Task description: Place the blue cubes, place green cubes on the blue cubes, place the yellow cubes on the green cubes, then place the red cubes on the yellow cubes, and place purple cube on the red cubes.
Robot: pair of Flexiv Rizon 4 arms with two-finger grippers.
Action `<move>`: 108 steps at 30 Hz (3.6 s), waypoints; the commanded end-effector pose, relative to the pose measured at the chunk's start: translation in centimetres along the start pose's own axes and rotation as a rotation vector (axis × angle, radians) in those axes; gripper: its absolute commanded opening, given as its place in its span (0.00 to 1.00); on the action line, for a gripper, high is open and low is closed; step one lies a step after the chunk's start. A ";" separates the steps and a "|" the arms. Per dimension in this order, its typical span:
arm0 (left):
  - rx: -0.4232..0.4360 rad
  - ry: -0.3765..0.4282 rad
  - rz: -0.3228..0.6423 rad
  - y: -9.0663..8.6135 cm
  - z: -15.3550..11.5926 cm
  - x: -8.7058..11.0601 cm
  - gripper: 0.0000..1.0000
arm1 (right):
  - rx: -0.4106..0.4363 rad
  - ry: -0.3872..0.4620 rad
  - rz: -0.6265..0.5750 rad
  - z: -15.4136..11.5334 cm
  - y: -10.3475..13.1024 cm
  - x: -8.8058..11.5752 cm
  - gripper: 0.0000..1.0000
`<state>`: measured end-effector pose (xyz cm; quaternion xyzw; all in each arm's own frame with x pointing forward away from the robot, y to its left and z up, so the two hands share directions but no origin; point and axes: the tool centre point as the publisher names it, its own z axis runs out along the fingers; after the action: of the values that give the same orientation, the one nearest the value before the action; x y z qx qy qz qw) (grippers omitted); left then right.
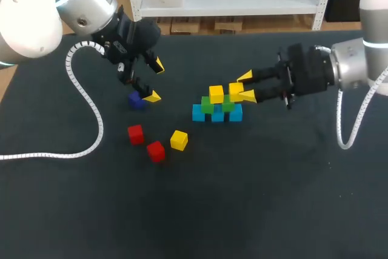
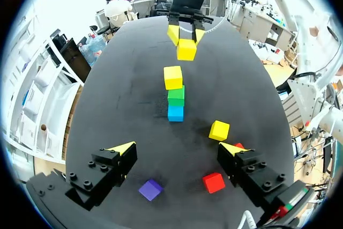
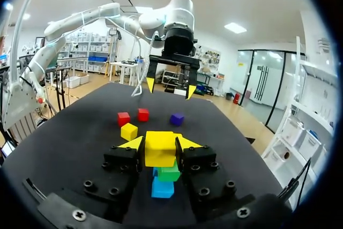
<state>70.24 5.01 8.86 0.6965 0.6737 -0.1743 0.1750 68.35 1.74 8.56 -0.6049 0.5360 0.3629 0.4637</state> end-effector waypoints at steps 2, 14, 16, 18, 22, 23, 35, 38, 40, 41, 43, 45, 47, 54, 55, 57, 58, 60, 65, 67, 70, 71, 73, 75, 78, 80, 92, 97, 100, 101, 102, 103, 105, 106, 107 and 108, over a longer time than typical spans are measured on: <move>0.002 -0.002 0.003 0.1 0.0 0.1 1.00 | -0.014 -0.012 0.004 0.8 -1.0 0.7 0.00; 0.002 -0.002 0.003 0.1 0.0 0.1 1.00 | -0.011 -0.023 0.011 1.2 -1.9 1.3 0.00; 0.002 -0.002 0.003 0.1 0.0 0.1 1.00 | -0.011 -0.023 0.013 1.1 -2.0 1.5 0.00; 0.002 -0.002 0.003 0.1 0.0 0.1 1.00 | -0.011 -0.025 0.015 1.1 -2.0 1.7 0.00; 0.002 -0.002 0.003 0.1 0.0 0.1 1.00 | -0.010 -0.027 0.020 1.0 -2.2 2.0 0.00; 0.002 -0.002 0.003 0.1 0.0 0.1 1.00 | -0.010 -0.027 0.021 1.1 -2.2 2.0 0.00; 0.002 -0.002 0.003 0.1 0.0 0.1 1.00 | -0.016 -0.036 0.030 1.5 -2.2 2.4 0.00; 0.002 -0.002 0.003 0.1 0.0 0.1 1.00 | -0.016 -0.037 0.032 1.5 -2.2 2.6 0.00; 0.002 -0.002 0.003 0.1 0.0 0.1 1.00 | -0.016 -0.037 0.033 1.5 -2.2 2.6 0.00; 0.002 -0.002 0.003 0.1 0.0 0.1 1.00 | -0.016 -0.037 0.034 1.5 -2.2 2.6 0.00; 0.002 -0.002 0.003 0.1 0.0 0.1 1.00 | -0.016 -0.037 0.033 1.5 -2.2 2.6 0.00; 0.002 -0.002 0.003 0.1 0.0 0.1 1.00 | -0.016 -0.038 0.033 1.5 -2.2 2.6 0.00; 0.002 -0.002 0.003 0.1 0.0 0.1 1.00 | -0.016 -0.038 0.033 1.5 -2.2 2.6 0.00; 0.002 -0.002 0.003 0.1 0.0 0.1 1.00 | -0.020 -0.039 0.034 1.7 -2.1 2.7 0.00; 0.002 -0.002 0.003 0.1 0.0 0.1 1.00 | -0.019 -0.038 0.034 1.7 -2.1 2.7 0.00; 0.002 -0.002 0.003 0.1 0.0 0.1 1.00 | -0.020 -0.038 0.035 1.7 -2.1 2.7 0.00; 0.002 -0.002 0.003 0.1 0.0 0.1 1.00 | -0.020 -0.037 0.035 1.7 -2.1 2.7 0.00; 0.002 -0.002 0.003 0.1 0.0 0.1 1.00 | -0.020 -0.038 0.036 1.8 -2.1 2.7 0.00; 0.002 -0.002 0.003 0.1 0.0 0.1 1.00 | -0.021 -0.038 0.037 1.9 -2.2 2.7 0.00; 0.002 -0.002 0.003 0.1 0.0 0.1 1.00 | -0.021 -0.039 0.038 1.9 -2.2 2.7 0.00; 0.002 -0.002 0.003 0.1 0.0 0.1 1.00 | -0.020 -0.038 0.038 1.9 -2.2 2.7 0.00; 0.002 -0.002 0.003 0.1 0.0 0.1 1.00 | -0.020 -0.038 0.038 1.9 -2.2 2.7 0.00; 0.002 -0.002 0.003 0.1 0.0 0.1 1.00 | -0.019 -0.037 0.038 1.9 -2.2 2.7 0.00; 0.002 -0.002 0.003 0.1 0.0 0.1 1.00 | -0.019 -0.036 0.039 1.9 -2.2 2.8 0.03; 0.002 -0.002 0.003 0.1 0.0 0.1 1.00 | -0.019 -0.035 0.042 1.9 -2.2 2.8 0.12; 0.002 -0.002 0.003 0.1 0.0 0.1 1.00 | -0.019 -0.035 0.043 1.9 -2.2 2.9 0.14; 0.002 -0.002 0.003 0.1 0.0 0.1 1.00 | -0.025 -0.036 0.044 2.0 -2.2 2.9 0.24; 0.002 -0.002 0.003 0.1 0.0 0.1 1.00 | -0.027 -0.035 0.045 2.0 -2.3 3.0 0.32; 0.002 -0.002 0.003 0.1 0.0 0.1 1.00 | -0.027 -0.036 0.046 2.1 -2.3 3.0 0.36; 0.002 -0.002 0.003 0.1 0.0 0.1 1.00 | -0.028 -0.036 0.046 2.1 -2.3 3.0 0.37; 0.002 -0.002 0.003 0.1 0.0 0.1 1.00 | -0.028 -0.036 0.046 2.1 -2.3 3.0 0.37; 0.002 -0.002 0.003 0.1 0.0 0.1 1.00 | -0.029 -0.036 0.046 2.1 -2.3 3.0 0.38; 0.002 -0.002 0.003 0.1 0.0 0.1 1.00 | -0.029 -0.037 0.047 2.1 -2.3 3.0 0.40; 0.002 -0.002 0.003 0.1 0.0 0.1 1.00 | -0.030 -0.037 0.047 2.1 -2.3 3.0 0.40; 0.002 -0.002 0.003 0.1 0.0 0.1 1.00 | -0.031 -0.037 0.047 2.1 -2.3 3.0 0.41; 0.002 -0.002 0.003 0.1 0.0 0.1 1.00 | -0.032 -0.038 0.047 2.1 -2.3 3.0 0.42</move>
<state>70.24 5.01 8.86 0.6965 0.6737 -0.1743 0.1750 70.99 2.77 5.55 -0.5921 0.5363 0.3916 0.4566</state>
